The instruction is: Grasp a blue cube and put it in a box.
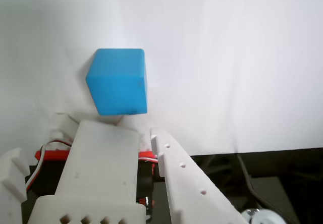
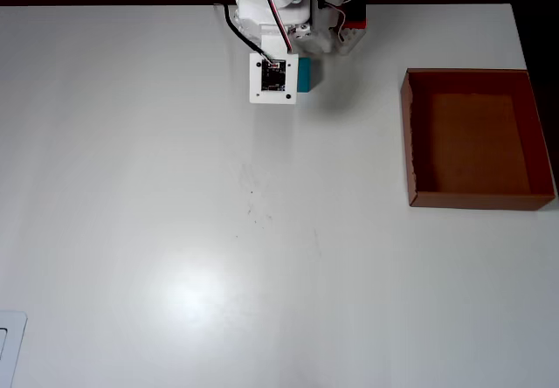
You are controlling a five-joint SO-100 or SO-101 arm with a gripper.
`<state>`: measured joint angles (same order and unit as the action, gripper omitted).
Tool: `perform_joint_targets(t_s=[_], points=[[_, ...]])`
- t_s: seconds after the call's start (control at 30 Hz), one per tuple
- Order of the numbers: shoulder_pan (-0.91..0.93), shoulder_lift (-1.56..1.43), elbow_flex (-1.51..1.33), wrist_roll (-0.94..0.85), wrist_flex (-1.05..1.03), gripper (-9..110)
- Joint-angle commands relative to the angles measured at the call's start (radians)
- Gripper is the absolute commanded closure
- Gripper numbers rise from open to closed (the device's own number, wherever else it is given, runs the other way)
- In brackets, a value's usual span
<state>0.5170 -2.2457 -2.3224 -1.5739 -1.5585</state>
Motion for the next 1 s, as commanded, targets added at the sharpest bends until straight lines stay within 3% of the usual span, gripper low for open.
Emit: perform_joint_targets(t_s=[0.0,0.5,0.97], points=[[0.006,-0.040,-0.018,-0.017,0.035,70],[0.046,-0.124,-0.230,-0.044,0.281,70],[0.044,-0.002,-0.216,-0.044,0.290,70]])
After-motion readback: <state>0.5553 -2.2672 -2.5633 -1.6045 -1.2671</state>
